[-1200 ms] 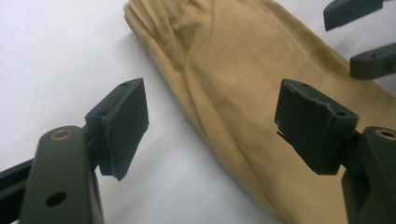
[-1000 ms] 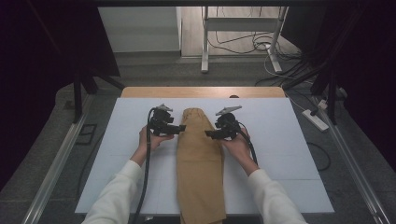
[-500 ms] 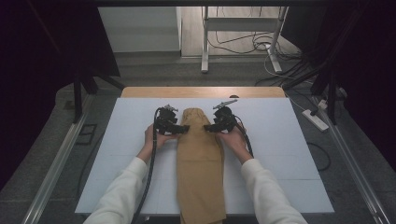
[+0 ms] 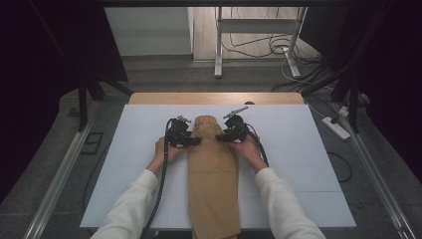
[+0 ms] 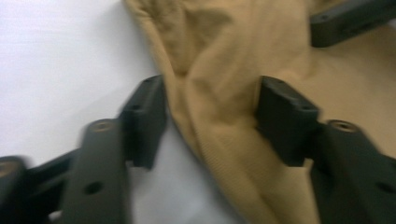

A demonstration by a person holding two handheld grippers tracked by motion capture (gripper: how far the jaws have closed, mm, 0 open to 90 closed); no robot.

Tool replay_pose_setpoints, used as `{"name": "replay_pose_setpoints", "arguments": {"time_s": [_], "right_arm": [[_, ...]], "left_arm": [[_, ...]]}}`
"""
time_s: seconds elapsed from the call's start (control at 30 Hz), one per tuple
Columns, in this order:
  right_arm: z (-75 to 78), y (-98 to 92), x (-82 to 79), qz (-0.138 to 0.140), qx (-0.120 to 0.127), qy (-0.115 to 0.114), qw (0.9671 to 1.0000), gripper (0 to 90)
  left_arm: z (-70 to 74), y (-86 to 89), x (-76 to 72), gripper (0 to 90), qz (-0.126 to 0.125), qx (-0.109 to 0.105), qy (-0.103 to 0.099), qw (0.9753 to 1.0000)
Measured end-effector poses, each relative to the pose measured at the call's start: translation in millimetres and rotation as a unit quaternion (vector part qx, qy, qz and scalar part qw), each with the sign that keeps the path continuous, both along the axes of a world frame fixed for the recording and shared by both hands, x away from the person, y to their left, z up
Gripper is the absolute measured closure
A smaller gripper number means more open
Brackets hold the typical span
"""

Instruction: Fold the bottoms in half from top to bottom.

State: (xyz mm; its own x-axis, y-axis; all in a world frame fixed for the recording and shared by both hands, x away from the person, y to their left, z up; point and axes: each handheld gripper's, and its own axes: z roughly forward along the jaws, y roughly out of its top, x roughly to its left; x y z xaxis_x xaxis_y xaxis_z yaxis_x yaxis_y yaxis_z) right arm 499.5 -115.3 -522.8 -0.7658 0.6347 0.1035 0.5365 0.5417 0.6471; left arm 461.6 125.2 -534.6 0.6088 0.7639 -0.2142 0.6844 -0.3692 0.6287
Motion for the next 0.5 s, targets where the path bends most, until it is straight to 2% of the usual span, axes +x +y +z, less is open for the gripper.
{"name": "replay_pose_setpoints", "arguments": {"time_s": [0.07, 0.17, 0.33, 0.5], "right_arm": [[0.4, 0.8, -0.8, 0.006, 0.001, 0.005, 1.0000, 66.6], [0.0, 0.2, -0.9, 0.009, 0.011, 0.018, 0.9997, 75.8], [0.9, -3.1, -1.8, 0.009, 0.022, 0.022, 0.9995, 78.1], [4.6, -6.2, -6.1, 0.014, 0.021, 0.012, 0.9996, 78.4]], "left_arm": [[0.1, -0.7, -0.7, 51.5, -0.002, 0.001, 0.000, 1.0000], [-0.9, 1.3, -1.0, 65.4, -0.001, -0.017, 0.008, 0.9998], [-0.3, 5.9, -0.9, 78.3, -0.007, -0.033, 0.004, 0.9994], [4.3, 4.8, -3.1, 80.7, -0.013, -0.030, -0.006, 0.9994]]}}
